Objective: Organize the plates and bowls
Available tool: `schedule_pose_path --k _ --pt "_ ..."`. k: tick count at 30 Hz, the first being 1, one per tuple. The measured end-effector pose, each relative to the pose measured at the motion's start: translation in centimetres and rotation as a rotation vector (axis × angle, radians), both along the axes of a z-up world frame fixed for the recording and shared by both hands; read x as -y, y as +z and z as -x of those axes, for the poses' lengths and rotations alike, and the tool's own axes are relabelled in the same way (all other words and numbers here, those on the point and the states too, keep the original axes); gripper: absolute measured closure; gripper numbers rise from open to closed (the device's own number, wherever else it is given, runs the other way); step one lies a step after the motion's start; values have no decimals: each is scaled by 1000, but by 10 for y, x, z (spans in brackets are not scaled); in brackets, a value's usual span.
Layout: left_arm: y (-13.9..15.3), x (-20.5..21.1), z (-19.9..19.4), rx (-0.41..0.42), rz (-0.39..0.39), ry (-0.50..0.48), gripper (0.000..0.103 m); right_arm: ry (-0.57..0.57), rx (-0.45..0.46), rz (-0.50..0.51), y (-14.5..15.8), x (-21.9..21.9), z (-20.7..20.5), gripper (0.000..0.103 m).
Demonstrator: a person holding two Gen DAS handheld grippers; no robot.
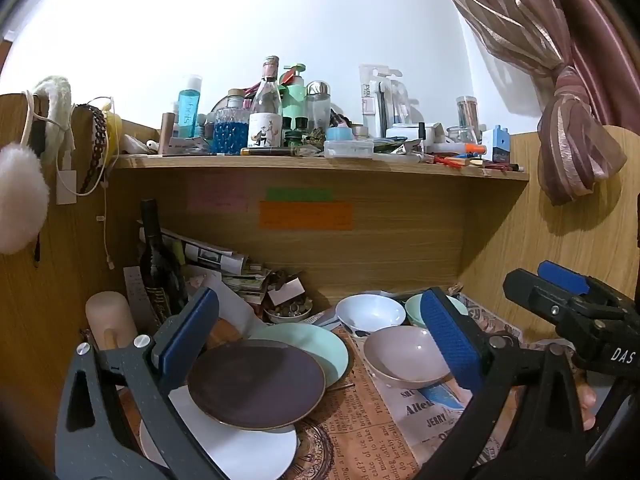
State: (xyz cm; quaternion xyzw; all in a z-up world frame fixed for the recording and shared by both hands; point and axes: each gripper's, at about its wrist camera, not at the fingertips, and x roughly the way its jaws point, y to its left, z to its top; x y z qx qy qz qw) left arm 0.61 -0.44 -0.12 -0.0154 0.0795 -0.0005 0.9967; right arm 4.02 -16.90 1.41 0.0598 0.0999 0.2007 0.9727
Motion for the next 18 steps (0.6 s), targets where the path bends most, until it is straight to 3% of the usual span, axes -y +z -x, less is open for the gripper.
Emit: schedule_pose_path --k 18 --pt "2 -2 -4 -8 -3 -4 0 10 12 22 1 -4 1 0"
